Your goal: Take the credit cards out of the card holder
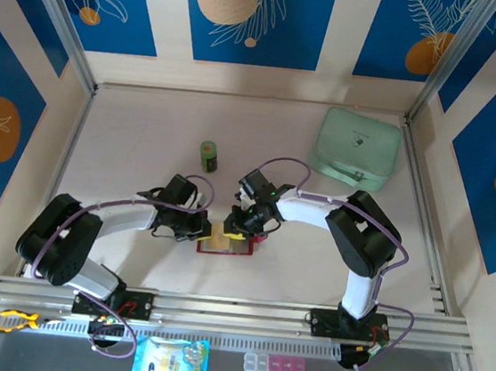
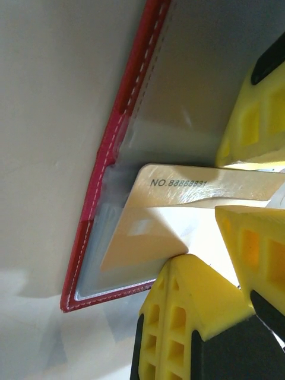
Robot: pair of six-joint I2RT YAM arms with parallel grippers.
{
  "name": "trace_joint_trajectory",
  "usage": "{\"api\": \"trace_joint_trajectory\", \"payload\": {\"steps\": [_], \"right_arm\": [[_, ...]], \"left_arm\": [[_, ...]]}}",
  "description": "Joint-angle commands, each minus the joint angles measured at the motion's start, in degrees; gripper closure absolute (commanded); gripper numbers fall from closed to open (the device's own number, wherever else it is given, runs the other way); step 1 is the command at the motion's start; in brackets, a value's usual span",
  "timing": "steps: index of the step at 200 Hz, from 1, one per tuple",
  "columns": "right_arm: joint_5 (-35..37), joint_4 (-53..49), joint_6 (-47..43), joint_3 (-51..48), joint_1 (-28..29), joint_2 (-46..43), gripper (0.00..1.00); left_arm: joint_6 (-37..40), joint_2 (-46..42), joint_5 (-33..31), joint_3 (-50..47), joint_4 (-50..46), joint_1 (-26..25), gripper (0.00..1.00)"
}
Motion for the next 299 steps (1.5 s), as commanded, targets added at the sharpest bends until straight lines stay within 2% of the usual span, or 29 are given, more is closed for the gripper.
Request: {"api": "trace_joint_trajectory", "payload": {"steps": [1,74,179,204,223,250,299], "right_arm": [[-2.39,1.01,1.20,-1.10,-0.26,-0.96,0.79],[-3.09,3.23,1.99,-2.68,-0.59,-1.71,0.88],[-1.25,-0.34,-0.35,-5.80,-2.83,-5.81,0.91],[-1.95,-0.41,-0.88,-5.89,-3.14,-6.24,0.91],[-4.92,2.42,-0.45,-5.80,-3.01,-5.28,0.87],[-5.49,4.87,0.95,-5.60,-2.52,-3.39,0.82],[-6.24,6.59,1.69,-5.36,-2.43,-1.28,0.81]], "left_arm": [[-0.13,0.67,-1.36,0.23,-2.60,-0.50,0.99],[-0.22,0.49,-1.52,-0.03,-2.71,-0.50,0.99],[-0.31,0.34,-1.62,-0.13,-2.55,-0.47,0.99],[-0.40,0.41,-1.51,-0.21,-2.25,-0.44,0.99],[-0.40,0.41,-1.60,-0.21,-2.28,-0.50,0.99],[-0.38,0.41,-1.58,-0.22,-2.46,-0.51,0.99],[-0.38,0.77,-1.32,-0.31,-2.20,-0.45,0.99]]}}
